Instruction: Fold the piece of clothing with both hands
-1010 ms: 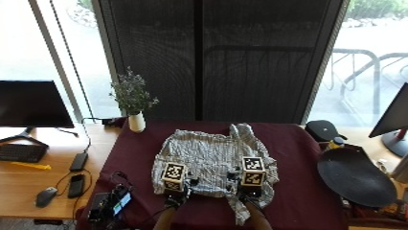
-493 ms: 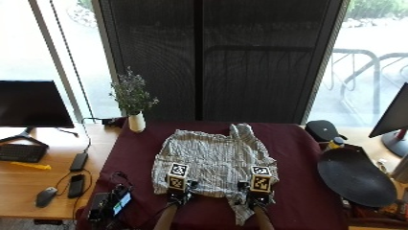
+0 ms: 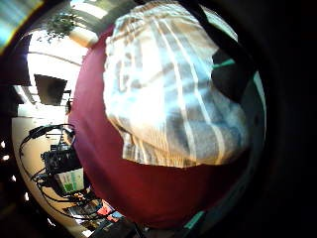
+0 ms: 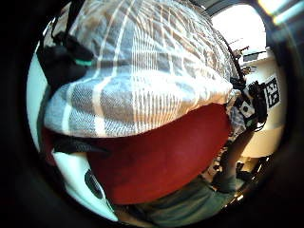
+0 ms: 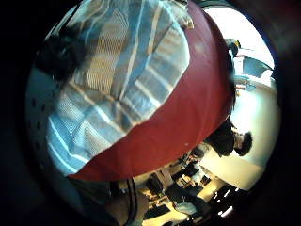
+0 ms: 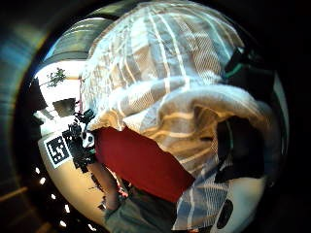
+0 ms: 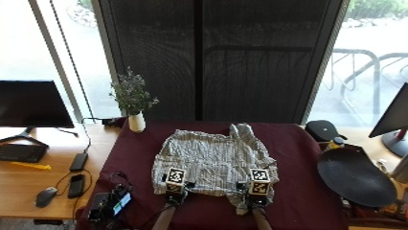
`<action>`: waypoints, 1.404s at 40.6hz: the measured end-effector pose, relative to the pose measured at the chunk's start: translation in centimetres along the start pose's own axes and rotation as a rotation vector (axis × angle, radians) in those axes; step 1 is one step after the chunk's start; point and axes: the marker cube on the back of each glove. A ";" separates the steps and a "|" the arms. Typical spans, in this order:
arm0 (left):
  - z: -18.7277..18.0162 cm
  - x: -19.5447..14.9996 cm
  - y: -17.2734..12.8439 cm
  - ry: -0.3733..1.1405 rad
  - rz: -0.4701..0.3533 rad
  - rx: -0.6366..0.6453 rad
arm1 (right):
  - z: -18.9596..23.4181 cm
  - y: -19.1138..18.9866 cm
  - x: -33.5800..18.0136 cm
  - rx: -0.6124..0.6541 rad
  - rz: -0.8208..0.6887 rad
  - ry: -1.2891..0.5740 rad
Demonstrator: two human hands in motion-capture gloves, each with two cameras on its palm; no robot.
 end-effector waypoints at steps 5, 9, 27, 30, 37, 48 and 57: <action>-0.2 0.2 2.8 0.043 0.010 -0.131 | -0.8 0.9 0.3 0.067 -0.025 0.010; -1.8 0.3 3.8 0.077 0.022 -0.129 | -1.5 1.9 0.5 0.087 -0.048 -0.032; -13.6 -1.8 7.8 0.077 0.236 -0.421 | -11.6 9.1 -0.3 -0.017 -0.274 0.030; -13.5 -2.3 4.7 0.040 0.197 -0.411 | -14.8 6.1 -0.4 0.066 -0.222 0.038; -13.2 -3.4 -6.9 -0.140 -0.004 -0.423 | -20.9 -7.5 -1.1 0.216 -0.024 -0.066; -9.5 -3.6 -14.3 -0.203 -0.089 -0.416 | -21.9 -15.9 -2.6 0.061 0.199 -0.008; -5.4 -3.6 -14.6 -0.047 -0.119 -0.478 | -20.7 -19.7 -1.7 0.099 0.168 -0.060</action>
